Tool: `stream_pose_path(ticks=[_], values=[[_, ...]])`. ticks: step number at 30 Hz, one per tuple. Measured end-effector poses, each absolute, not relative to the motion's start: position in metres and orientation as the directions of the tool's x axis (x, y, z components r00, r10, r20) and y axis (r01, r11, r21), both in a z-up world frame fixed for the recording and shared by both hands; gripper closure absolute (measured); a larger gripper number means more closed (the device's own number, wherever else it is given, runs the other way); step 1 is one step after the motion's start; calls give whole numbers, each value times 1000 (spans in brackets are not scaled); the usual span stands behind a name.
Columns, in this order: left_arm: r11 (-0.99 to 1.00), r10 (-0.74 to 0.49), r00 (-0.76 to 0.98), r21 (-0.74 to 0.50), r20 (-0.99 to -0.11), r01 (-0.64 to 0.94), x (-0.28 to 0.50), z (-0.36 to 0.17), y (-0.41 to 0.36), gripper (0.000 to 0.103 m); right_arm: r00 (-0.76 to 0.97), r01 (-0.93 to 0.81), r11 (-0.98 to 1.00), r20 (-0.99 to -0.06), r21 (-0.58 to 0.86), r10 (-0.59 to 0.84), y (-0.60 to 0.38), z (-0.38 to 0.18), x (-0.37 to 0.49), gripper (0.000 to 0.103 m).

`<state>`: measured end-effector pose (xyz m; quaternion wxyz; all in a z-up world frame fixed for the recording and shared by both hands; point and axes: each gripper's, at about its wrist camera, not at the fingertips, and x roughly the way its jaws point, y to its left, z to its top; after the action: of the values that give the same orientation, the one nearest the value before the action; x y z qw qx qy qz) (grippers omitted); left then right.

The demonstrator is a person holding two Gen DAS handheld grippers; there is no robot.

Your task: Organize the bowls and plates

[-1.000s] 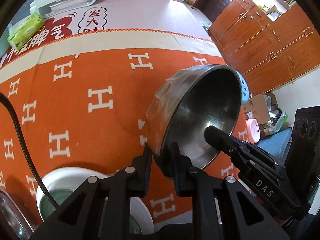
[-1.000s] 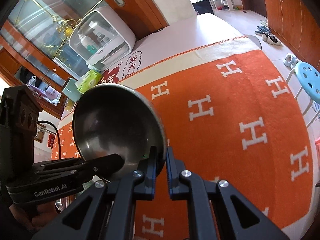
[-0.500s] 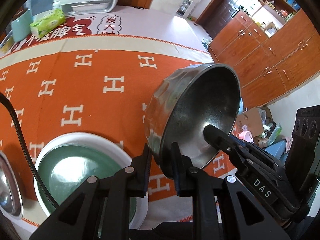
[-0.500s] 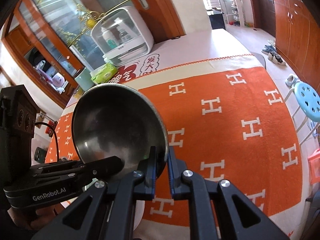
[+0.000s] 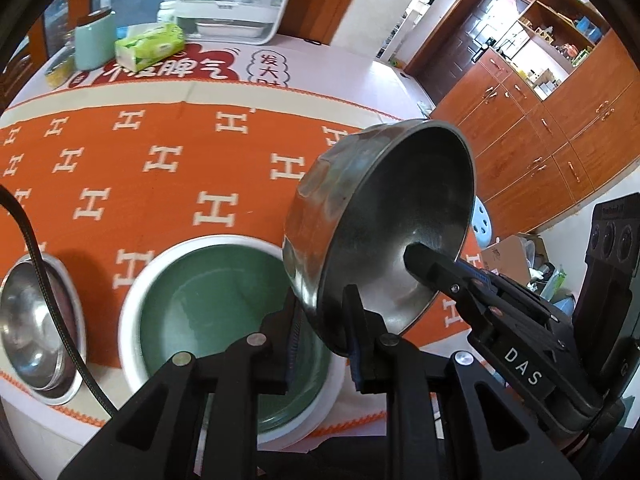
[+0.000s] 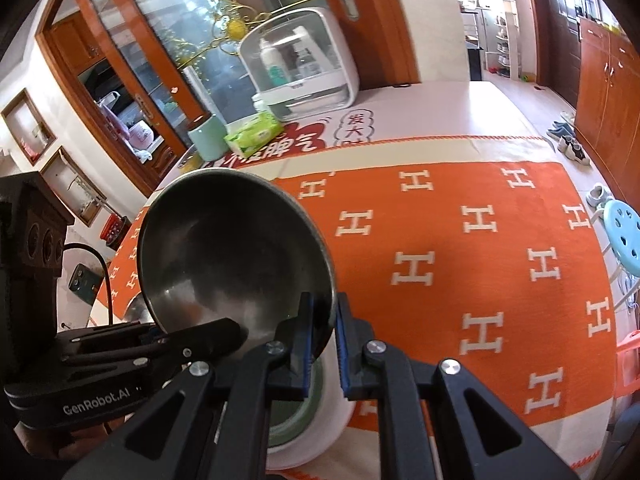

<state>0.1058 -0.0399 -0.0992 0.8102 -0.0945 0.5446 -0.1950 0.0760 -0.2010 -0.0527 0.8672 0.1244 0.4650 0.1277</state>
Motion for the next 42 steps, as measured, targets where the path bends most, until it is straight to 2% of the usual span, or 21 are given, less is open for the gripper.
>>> stream_pose_path(ticks=[21, 42], values=[[907, -418, 325, -372, -848, 198, 84, -98, 89, 83, 515, -118, 938, -788, 325, 338, -78, -49, 58, 91], [902, -393, 227, -324, -891, 286, 92, -123, 185, 83, 482, 1, 931, -816, 365, 319, 21, -83, 48, 91]])
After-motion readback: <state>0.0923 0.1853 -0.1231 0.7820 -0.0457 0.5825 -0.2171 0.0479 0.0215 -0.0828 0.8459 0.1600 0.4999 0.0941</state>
